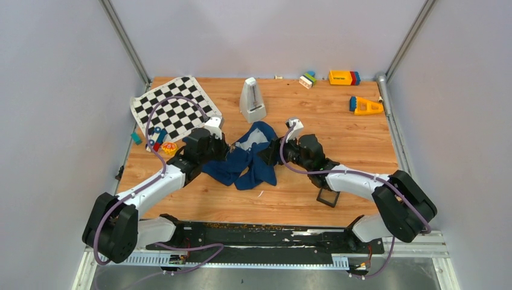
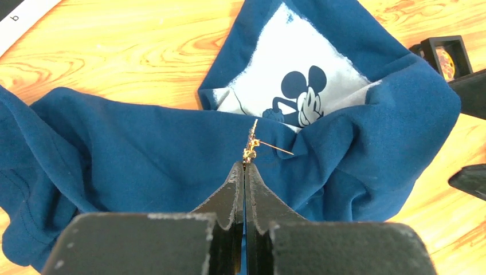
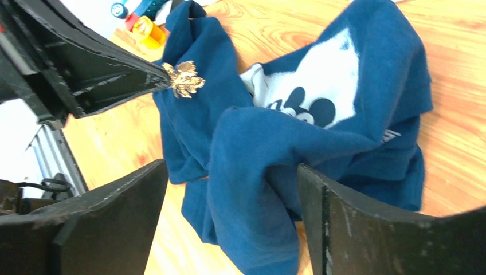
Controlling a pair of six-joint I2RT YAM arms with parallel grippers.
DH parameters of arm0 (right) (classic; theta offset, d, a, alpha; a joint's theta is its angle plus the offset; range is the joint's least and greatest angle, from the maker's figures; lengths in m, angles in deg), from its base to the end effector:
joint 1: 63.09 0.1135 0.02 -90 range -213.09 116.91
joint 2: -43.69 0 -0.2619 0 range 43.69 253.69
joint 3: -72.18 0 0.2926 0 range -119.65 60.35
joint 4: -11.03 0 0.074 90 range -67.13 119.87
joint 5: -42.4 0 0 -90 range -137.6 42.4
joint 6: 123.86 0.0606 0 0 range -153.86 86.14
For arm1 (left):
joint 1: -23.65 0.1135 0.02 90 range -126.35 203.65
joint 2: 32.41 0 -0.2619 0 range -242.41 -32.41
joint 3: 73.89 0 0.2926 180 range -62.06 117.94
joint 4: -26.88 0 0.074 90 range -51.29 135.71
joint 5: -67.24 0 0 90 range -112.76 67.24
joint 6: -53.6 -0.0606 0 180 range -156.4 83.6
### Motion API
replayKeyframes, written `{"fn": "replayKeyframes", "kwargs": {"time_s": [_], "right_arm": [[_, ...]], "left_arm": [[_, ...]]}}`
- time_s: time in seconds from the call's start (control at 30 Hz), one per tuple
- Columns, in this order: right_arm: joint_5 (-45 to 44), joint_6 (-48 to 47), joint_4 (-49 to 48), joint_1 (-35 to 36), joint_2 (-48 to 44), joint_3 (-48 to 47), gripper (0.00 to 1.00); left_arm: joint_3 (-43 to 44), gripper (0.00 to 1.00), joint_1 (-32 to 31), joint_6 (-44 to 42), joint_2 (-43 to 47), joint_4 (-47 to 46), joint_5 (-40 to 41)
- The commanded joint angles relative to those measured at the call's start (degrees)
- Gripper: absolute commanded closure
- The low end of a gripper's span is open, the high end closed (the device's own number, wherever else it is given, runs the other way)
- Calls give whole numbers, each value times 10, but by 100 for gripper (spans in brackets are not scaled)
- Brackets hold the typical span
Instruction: Remove the brooch from the garment
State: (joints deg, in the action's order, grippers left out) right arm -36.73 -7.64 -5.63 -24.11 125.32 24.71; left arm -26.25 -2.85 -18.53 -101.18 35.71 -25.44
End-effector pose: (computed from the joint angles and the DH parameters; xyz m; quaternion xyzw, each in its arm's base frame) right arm 0.2659 0.2299 0.1682 -0.1449 0.7916 0.3815 0.4548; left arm 0.2803 -0.1429 0.1850 0.0768 0.8623 -0.2076 0.4555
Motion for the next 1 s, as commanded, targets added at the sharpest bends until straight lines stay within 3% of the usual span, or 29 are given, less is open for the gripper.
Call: {"fn": "replayKeyframes", "kwargs": {"time_s": [0.0,0.13,0.43,0.77,0.97], "right_arm": [[-45,-14,-6,2,-33,16,14],[-54,-19,37,2,-65,18,10],[-62,-67,78,1,-104,12,14],[7,-64,-5,-10,-140,66,18],[37,-42,-15,-25,-166,84,43]], "left_arm": [[-20,100,2,2,27,-46,-26],[-26,100,2,2,29,-67,-61],[-35,100,2,28,42,-108,-132],[-67,100,2,84,68,-247,-300],[-77,100,2,102,36,-320,-355]]}}
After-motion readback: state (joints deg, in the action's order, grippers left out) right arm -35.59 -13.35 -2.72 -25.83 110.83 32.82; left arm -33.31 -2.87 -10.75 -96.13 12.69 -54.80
